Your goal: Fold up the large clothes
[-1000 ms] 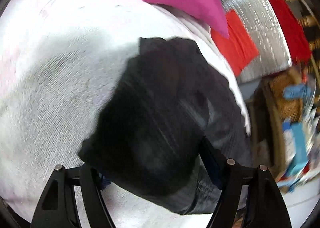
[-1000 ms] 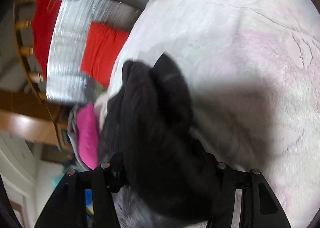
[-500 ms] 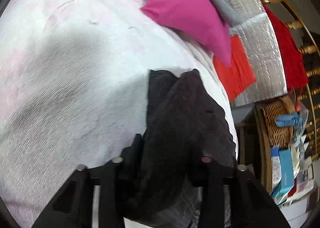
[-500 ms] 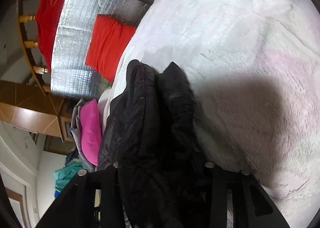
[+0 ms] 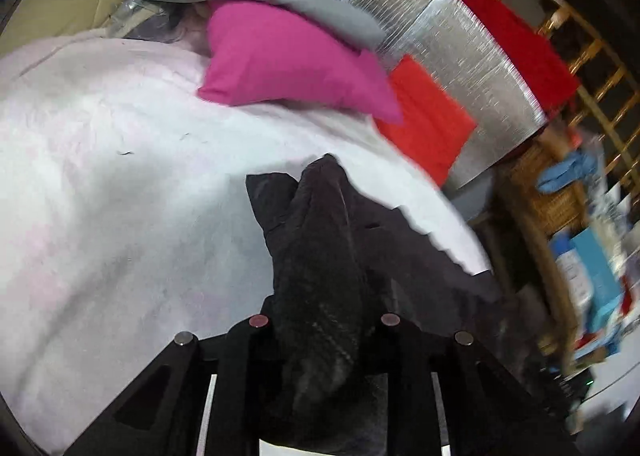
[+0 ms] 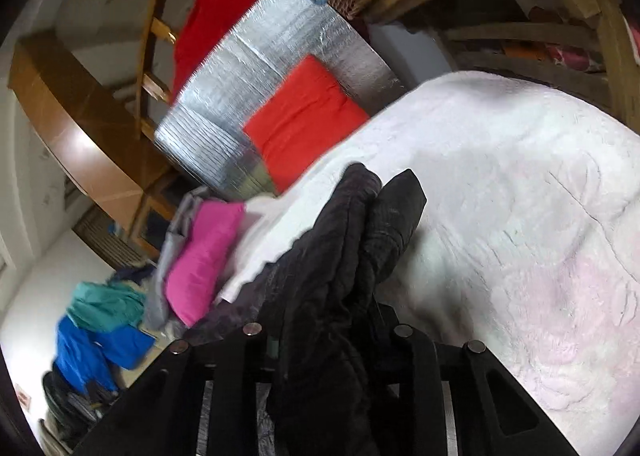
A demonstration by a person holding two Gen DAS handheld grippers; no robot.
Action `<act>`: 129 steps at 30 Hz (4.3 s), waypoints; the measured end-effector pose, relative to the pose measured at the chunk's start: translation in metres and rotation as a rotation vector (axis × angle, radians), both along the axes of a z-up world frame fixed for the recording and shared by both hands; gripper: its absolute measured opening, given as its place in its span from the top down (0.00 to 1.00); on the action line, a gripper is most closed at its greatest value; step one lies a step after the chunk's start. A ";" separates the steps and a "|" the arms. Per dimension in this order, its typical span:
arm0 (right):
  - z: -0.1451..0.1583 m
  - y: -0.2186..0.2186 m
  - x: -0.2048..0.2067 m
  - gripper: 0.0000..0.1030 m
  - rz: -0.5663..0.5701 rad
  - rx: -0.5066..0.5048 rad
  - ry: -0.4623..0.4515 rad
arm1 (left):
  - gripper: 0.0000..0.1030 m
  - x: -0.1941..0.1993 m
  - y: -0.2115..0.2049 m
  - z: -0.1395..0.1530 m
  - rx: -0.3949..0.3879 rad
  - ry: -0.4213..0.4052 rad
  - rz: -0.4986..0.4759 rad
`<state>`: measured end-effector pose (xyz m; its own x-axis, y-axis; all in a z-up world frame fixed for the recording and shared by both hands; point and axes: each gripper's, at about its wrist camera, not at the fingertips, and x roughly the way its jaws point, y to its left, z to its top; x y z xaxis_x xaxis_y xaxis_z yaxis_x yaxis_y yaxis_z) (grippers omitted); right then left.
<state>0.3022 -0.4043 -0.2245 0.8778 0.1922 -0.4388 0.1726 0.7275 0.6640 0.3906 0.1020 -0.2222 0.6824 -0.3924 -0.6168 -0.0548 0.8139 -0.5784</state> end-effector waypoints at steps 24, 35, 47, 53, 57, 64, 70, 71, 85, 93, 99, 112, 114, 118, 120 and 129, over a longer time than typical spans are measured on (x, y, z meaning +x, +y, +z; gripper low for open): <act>-0.088 -0.102 0.064 0.23 0.189 0.427 0.282 | 0.27 0.074 0.033 -0.062 -0.173 0.323 -0.292; -0.074 -0.049 0.103 0.44 0.246 0.260 0.374 | 0.50 0.082 0.008 -0.053 -0.124 0.295 -0.336; -0.019 -0.029 0.080 0.73 0.208 0.153 0.220 | 0.76 0.061 0.018 -0.018 -0.124 0.176 -0.308; -0.041 -0.035 0.077 0.73 0.194 0.176 0.282 | 0.74 0.059 0.025 -0.032 -0.074 0.211 -0.288; -0.058 -0.042 0.077 0.57 0.169 0.228 0.329 | 0.51 0.063 0.023 -0.051 -0.035 0.293 -0.253; -0.025 -0.046 0.034 0.33 -0.012 0.086 0.331 | 0.38 0.024 0.011 -0.011 0.226 0.207 -0.120; 0.031 -0.014 -0.042 0.31 -0.154 -0.200 0.157 | 0.30 -0.049 -0.004 0.046 0.560 -0.039 0.044; 0.038 -0.002 -0.054 0.31 -0.161 -0.231 0.131 | 0.29 -0.059 -0.007 0.053 0.594 -0.071 0.054; 0.095 0.136 -0.157 0.30 -0.059 -0.495 0.035 | 0.14 -0.200 -0.052 0.146 0.752 -0.370 0.107; 0.133 0.190 -0.202 0.30 -0.025 -0.592 0.035 | 0.11 -0.259 -0.057 0.187 0.798 -0.449 0.150; 0.163 0.218 -0.235 0.28 -0.040 -0.670 0.003 | 0.10 -0.292 -0.057 0.210 0.801 -0.496 0.162; 0.185 0.247 -0.262 0.26 -0.032 -0.677 -0.003 | 0.09 -0.336 -0.057 0.241 0.811 -0.546 0.192; 0.184 0.254 -0.266 0.26 -0.035 -0.686 0.006 | 0.09 -0.341 -0.056 0.243 0.804 -0.545 0.186; 0.182 0.261 -0.271 0.26 -0.034 -0.698 0.026 | 0.09 -0.352 -0.054 0.246 0.804 -0.546 0.191; 0.183 0.263 -0.276 0.26 -0.028 -0.694 0.028 | 0.09 -0.358 -0.054 0.247 0.811 -0.549 0.189; 0.197 0.269 -0.296 0.26 -0.044 -0.731 -0.007 | 0.08 -0.377 -0.049 0.255 0.812 -0.562 0.206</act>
<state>0.0061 -0.1350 -0.0279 0.8811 -0.1833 -0.4359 0.2099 0.9776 0.0132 0.0140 0.0532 0.0327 0.9636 0.1622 -0.2127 -0.1291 0.9784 0.1615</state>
